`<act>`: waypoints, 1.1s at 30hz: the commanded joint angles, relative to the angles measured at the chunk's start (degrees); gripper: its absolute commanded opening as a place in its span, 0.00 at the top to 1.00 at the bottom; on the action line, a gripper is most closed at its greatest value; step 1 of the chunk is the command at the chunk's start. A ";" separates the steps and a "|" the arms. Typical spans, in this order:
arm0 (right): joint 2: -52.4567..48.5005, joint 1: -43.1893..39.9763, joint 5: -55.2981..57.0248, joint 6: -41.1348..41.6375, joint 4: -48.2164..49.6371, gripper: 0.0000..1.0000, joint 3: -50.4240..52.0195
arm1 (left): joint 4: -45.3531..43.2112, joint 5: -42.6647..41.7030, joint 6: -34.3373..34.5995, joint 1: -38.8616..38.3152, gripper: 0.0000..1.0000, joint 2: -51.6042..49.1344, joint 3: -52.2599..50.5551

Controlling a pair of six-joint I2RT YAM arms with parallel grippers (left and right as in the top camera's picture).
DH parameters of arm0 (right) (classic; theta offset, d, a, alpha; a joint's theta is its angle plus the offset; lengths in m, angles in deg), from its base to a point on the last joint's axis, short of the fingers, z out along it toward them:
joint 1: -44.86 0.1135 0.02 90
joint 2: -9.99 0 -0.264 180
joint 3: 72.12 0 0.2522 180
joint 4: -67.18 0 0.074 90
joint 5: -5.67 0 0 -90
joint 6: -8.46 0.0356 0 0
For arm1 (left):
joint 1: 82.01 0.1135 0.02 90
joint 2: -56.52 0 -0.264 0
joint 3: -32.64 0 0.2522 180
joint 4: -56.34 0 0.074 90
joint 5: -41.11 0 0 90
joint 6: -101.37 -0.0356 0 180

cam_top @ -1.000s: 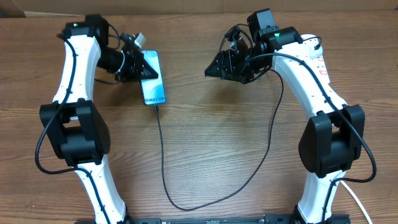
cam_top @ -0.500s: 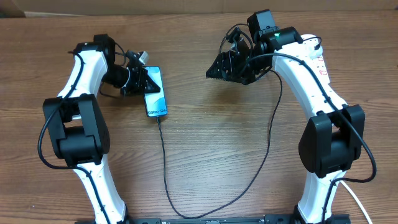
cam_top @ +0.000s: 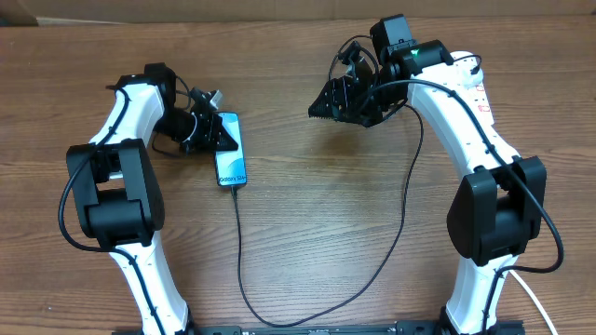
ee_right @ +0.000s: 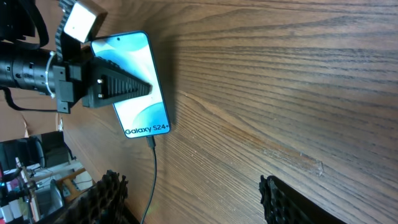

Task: Plug charger to phone and switch on socket
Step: 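Open the right gripper and lower the phone flat with the left gripper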

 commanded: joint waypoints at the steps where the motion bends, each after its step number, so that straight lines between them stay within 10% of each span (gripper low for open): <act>1: -0.04 0.22 0.17 -0.52 -0.20 0.30 -0.28 | -0.39 1.66 -0.55 -0.44 0.96 0.48 -1.22; 33: -0.04 0.22 0.17 -0.52 -0.24 0.30 -0.28 | -4.04 1.95 -0.22 -0.37 0.71 0.48 -4.20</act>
